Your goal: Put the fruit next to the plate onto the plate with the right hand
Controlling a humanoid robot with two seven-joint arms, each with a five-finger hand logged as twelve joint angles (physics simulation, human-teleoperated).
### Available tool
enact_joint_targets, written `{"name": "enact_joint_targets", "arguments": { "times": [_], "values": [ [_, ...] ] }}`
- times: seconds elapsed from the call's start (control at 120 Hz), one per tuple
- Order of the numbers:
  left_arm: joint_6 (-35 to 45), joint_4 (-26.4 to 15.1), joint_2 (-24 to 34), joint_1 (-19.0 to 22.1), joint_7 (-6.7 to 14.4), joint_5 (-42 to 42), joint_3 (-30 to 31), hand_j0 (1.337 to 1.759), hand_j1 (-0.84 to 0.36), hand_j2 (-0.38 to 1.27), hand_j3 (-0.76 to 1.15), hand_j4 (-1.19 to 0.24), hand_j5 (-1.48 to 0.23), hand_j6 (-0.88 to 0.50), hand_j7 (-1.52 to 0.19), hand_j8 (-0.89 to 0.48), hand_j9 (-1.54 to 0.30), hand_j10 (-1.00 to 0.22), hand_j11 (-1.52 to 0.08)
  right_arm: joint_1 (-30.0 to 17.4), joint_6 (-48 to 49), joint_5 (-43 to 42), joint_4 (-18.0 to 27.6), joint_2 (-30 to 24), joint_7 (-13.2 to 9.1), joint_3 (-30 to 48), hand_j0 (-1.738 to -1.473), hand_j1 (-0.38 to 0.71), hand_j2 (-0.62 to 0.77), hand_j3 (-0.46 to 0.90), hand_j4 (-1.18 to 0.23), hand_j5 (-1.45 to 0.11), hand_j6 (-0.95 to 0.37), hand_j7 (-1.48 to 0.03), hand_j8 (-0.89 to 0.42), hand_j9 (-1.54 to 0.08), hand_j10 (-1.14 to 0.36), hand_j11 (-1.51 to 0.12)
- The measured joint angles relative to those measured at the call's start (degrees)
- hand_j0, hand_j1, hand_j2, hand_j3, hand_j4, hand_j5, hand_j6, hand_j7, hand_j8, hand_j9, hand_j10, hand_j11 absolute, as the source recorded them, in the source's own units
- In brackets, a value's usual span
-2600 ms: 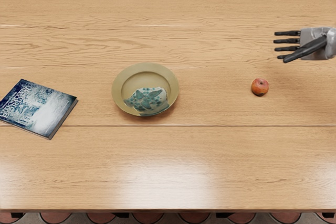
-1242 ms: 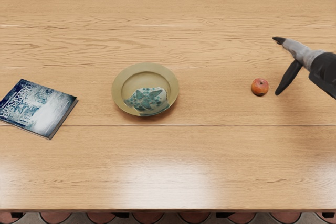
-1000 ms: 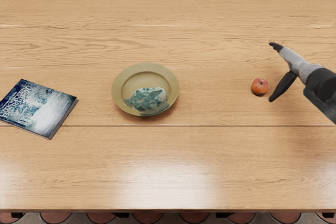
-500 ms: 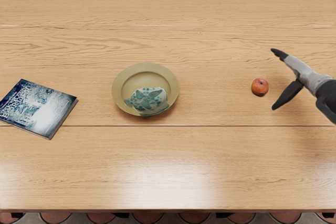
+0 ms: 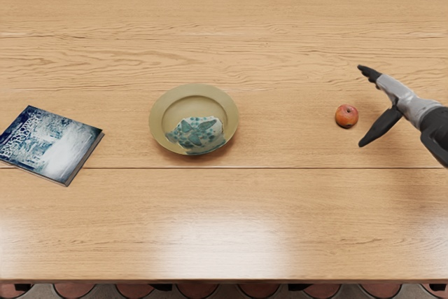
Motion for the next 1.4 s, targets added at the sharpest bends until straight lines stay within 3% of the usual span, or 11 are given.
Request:
{"name": "enact_joint_targets", "arguments": {
  "times": [0.258,0.45,1.4],
  "values": [
    [0.0,-0.03,0.0,-0.01,0.0,-0.04,0.01,1.658,0.33,0.0,0.0,-0.02,-0.02,-0.02,-0.02,-0.02,-0.02,-0.02,-0.02,0.06,-2.18,0.09,-5.38,4.01,-0.09,0.0,-1.658,-0.34,0.0,0.0,-0.01,-0.01,-0.01,-0.01,-0.01,-0.01,-0.01,-0.01],
    [0.0,-0.05,0.0,-0.01,0.0,-0.07,0.01,1.658,0.33,0.0,0.0,-0.02,-0.02,-0.02,-0.02,-0.02,-0.02,-0.02,-0.02,-0.25,-3.22,-0.27,-8.73,7.15,-0.05,-0.19,-1.658,-0.27,-0.01,0.0,-0.07,-0.09,-0.07,-0.09,-0.07,-0.09,-0.07,-0.09],
    [0.0,-0.11,0.0,0.52,0.0,-0.08,-0.07,1.658,0.33,0.0,0.0,-0.02,-0.02,-0.02,-0.02,-0.02,-0.02,-0.02,-0.02,-4.17,-11.68,-5.22,-8.86,10.1,0.42,-0.95,-1.658,-0.04,-0.05,0.0,-0.26,-0.34,-0.27,-0.34,-0.27,-0.34,-0.26,-0.34]
  ]
}}
